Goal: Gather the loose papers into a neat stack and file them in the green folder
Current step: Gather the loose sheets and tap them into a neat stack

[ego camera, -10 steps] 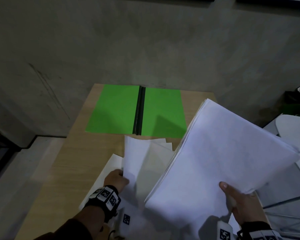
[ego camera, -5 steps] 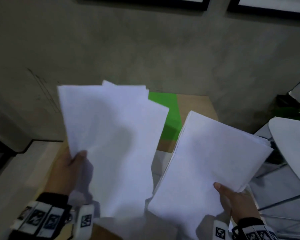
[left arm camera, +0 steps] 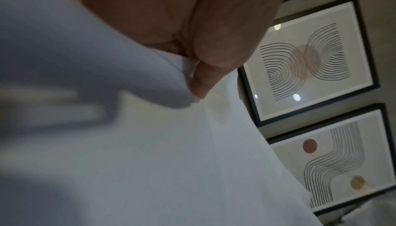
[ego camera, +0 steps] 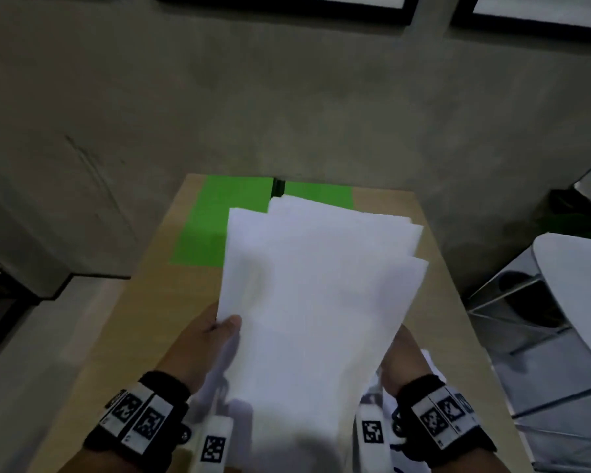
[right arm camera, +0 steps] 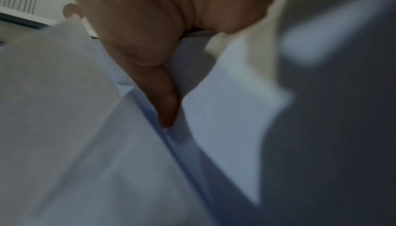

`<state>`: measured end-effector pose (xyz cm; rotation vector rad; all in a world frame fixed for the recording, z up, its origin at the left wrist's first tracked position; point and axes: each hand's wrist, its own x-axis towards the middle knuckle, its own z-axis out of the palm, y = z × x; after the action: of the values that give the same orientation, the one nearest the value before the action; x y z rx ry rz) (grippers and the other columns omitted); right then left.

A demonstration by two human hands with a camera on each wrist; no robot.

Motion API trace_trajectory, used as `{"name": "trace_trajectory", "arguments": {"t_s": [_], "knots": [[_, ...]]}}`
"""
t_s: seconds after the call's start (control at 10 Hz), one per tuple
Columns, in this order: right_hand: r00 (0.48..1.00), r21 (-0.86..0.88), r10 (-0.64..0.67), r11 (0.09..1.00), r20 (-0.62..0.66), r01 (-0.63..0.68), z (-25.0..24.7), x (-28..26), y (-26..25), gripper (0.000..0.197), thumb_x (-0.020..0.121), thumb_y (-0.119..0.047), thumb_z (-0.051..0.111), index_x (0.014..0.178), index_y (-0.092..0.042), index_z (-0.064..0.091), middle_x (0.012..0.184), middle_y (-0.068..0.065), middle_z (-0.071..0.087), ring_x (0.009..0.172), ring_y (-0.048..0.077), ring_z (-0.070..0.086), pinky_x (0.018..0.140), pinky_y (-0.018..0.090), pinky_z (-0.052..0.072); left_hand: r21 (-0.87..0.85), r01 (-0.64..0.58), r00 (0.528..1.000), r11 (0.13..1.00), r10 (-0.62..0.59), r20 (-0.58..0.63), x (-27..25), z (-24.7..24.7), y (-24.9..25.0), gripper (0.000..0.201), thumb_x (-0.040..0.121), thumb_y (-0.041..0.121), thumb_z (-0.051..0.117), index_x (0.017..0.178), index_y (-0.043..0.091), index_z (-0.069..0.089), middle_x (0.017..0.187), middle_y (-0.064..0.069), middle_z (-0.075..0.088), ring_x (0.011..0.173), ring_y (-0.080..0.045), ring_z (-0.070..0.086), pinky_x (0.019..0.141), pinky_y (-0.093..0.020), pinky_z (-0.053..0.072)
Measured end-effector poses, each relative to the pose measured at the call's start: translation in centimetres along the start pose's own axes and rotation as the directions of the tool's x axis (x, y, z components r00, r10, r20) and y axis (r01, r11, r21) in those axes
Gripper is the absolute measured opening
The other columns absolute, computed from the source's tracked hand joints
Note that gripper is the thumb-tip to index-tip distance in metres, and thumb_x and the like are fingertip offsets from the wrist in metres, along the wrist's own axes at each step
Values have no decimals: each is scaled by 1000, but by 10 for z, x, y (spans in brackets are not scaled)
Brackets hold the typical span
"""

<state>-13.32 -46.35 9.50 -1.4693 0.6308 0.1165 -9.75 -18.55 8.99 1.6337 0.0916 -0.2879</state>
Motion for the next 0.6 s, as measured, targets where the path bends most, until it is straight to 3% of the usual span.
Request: {"name": "trace_trajectory", "arguments": {"t_s": [0.1, 0.2, 0.3, 0.4, 0.5, 0.6], "knots": [[996, 59, 58, 996, 74, -62, 16, -30, -24, 34, 81, -5, 55, 110, 13, 56, 95, 26, 66, 68, 13, 60, 55, 20, 52, 30, 15, 994, 999, -19, 104, 2, 3, -7, 44, 74, 28, 73, 115, 17, 60, 107, 5, 72, 99, -4, 66, 81, -12, 48], [978, 128, 15, 991, 207, -42, 13, -27, -20, 28, 93, -8, 50, 69, 3, 60, 49, 10, 66, 40, -4, 58, 43, 4, 43, -58, 53, 998, 997, -50, 44, 3, 3, -12, 60, 49, 37, 84, 101, 13, 67, 94, 2, 76, 91, -15, 70, 73, -20, 51], [948, 306, -75, 952, 310, -25, 16, -20, -19, 69, 68, -67, 64, 114, -15, 61, 95, -2, 76, 90, 13, 71, 72, 24, 57, 106, -43, 980, 993, 63, -190, -2, 9, -5, 20, 78, 17, 73, 67, 7, 59, 58, 1, 66, 62, -15, 62, 73, -22, 42], [929, 32, -189, 981, 318, 189, 13, -16, -12, 37, 83, -24, 68, 118, -23, 56, 111, -5, 72, 109, 14, 64, 85, 27, 53, 165, -125, 964, 978, 159, -212, -2, 7, -12, 38, 80, 36, 70, 77, 0, 57, 74, -15, 65, 66, -9, 62, 84, -32, 47], [933, -128, -292, 938, 211, 322, 13, -22, -19, 36, 85, -7, 65, 117, -22, 58, 106, -14, 69, 98, -6, 64, 85, 16, 51, 186, -159, 977, 970, 182, -114, -5, 6, -12, 45, 78, 54, 61, 104, 17, 58, 96, -10, 71, 94, -18, 67, 94, -43, 49], [938, -51, -331, 940, 104, 337, 11, -23, -21, 38, 82, -8, 69, 118, -15, 59, 102, -14, 66, 95, -6, 63, 66, -2, 44, 93, -270, 959, 958, 277, -64, -12, 14, 0, 41, 81, 54, 57, 115, 31, 52, 112, -4, 67, 110, -18, 61, 100, -42, 46]]}}
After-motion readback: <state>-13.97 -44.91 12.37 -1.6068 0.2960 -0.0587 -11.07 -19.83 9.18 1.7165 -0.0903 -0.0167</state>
